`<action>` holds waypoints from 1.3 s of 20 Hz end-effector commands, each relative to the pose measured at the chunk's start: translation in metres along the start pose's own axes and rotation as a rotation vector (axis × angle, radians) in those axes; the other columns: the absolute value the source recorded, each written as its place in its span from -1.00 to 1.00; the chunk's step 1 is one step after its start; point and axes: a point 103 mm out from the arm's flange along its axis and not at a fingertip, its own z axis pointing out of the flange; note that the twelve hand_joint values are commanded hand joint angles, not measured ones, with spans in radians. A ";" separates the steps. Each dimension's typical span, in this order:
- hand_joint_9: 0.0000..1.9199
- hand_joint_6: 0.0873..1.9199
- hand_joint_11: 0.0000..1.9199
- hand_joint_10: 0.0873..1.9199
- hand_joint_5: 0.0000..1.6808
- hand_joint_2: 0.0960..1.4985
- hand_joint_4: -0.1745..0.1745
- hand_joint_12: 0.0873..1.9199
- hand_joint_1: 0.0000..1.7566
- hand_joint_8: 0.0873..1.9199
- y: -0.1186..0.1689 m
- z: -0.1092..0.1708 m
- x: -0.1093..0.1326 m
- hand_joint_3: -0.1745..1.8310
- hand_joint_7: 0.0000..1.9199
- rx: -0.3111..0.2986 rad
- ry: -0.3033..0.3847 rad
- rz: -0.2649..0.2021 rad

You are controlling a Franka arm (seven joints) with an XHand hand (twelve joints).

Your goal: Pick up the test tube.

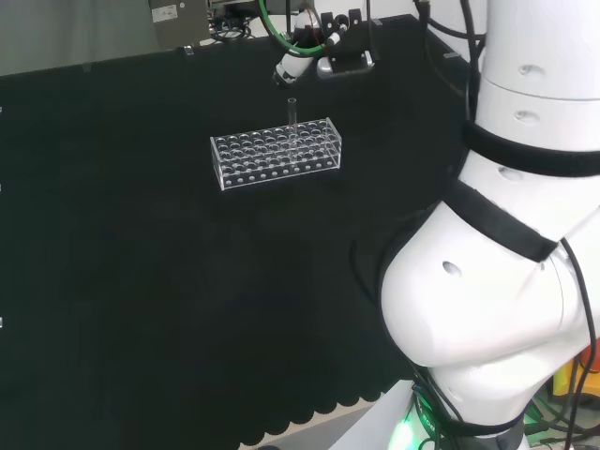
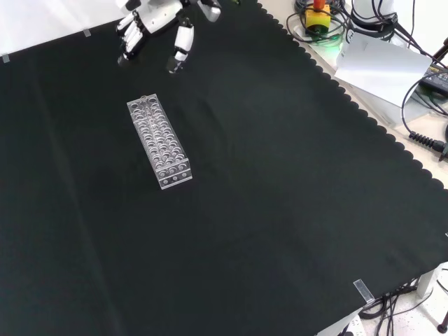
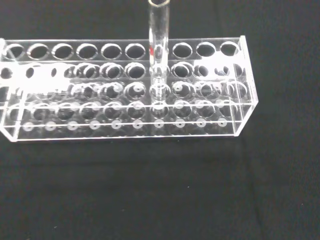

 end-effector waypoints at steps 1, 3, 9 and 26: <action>-0.58 -1.00 -0.92 -0.15 -0.55 0.16 -0.52 0.64 -0.30 -0.21 0.033 0.021 -0.009 -0.51 -0.52 0.041 -0.034 0.035; -0.57 -1.00 -0.91 -0.15 -0.53 0.17 -0.51 0.64 -0.29 -0.21 0.040 0.027 -0.008 -0.51 -0.50 0.055 -0.044 0.036; -0.56 -1.00 -0.90 -0.16 -0.52 0.16 -0.50 0.63 -0.28 -0.21 0.056 0.040 -0.004 -0.50 -0.49 0.087 -0.059 0.030; -0.12 -0.66 -0.64 -0.40 -0.32 -0.02 -0.59 0.48 -0.07 -0.36 0.068 0.064 0.023 -0.31 0.00 0.070 -0.107 -0.018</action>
